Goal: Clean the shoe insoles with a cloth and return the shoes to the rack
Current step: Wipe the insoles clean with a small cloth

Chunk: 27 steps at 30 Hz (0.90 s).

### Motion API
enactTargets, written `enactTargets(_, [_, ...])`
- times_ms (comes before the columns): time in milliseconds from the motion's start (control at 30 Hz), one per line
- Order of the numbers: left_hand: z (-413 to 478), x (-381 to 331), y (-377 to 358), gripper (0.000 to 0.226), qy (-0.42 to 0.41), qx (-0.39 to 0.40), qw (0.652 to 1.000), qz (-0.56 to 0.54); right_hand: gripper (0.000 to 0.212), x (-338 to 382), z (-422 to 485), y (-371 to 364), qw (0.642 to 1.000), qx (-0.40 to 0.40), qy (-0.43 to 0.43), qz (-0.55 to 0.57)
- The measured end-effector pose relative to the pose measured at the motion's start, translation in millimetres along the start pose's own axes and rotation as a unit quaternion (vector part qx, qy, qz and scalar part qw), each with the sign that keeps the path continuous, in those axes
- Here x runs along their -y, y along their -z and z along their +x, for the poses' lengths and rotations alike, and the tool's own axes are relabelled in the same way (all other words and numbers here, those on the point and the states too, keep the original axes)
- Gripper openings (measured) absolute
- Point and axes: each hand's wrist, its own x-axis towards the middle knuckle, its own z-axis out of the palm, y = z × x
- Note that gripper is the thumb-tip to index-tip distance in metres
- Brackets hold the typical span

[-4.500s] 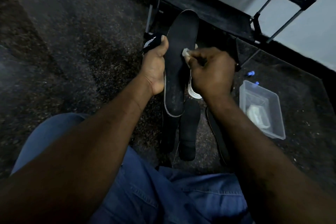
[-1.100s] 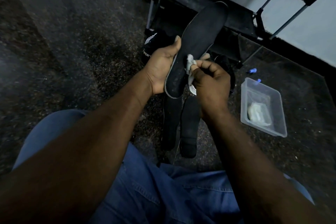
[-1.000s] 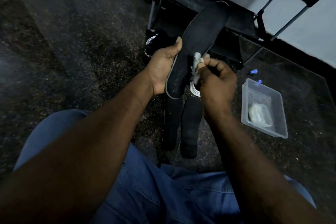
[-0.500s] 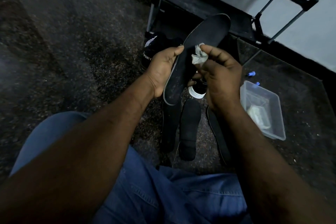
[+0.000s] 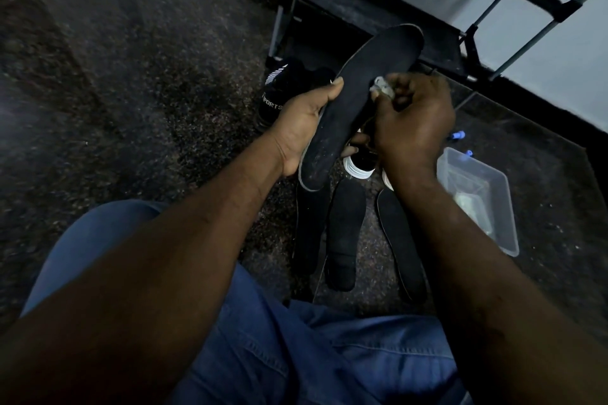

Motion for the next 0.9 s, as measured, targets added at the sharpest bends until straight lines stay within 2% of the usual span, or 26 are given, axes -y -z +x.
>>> enactTargets(100, [-0.4,-0.6,-1.0,0.059,-0.008,-0.002,1.0,-0.015,0.018,0.2,-6.9,-0.3,0.998,0.046,0.029,-0.022])
enactTargets(233, [0.5,0.1,-2.3,0.046,-0.023,0.006,0.998,-0.054,0.017,5.9,-17.9,-1.6,0.995,0.052,0.083,-0.012])
enactTargets(333, [2.1,3.7,0.1,0.058,-0.036,0.01,0.998,-0.056,0.017,12.0,-28.3,-5.4,0.99,0.078,0.117,-0.026])
enactTargets(433, [5.0,6.3,3.8,0.068,-0.055,-0.001,0.998,-0.028,0.018,17.6,-37.4,-7.1,0.969,0.122,0.203,-0.075])
enactTargets(500, [3.9,5.5,2.0,0.067,-0.045,-0.005,0.999,-0.017,0.021,15.7,-27.3,-2.9,0.966,0.115,0.201,-0.116])
enactTargets(600, [2.3,3.5,-1.5,0.066,-0.032,-0.01,0.999,0.016,0.027,3.6,1.0,4.2,0.976,0.052,0.136,-0.163])
enactTargets(700, [2.4,4.6,-3.3,0.069,-0.031,-0.01,0.999,0.02,0.021,-1.1,10.9,4.6,0.983,0.042,0.101,-0.147])
enactTargets(900, [4.5,8.1,-1.2,0.072,-0.04,0.016,0.998,-0.048,0.018,9.3,-29.2,-2.5,0.956,0.108,0.234,-0.143])
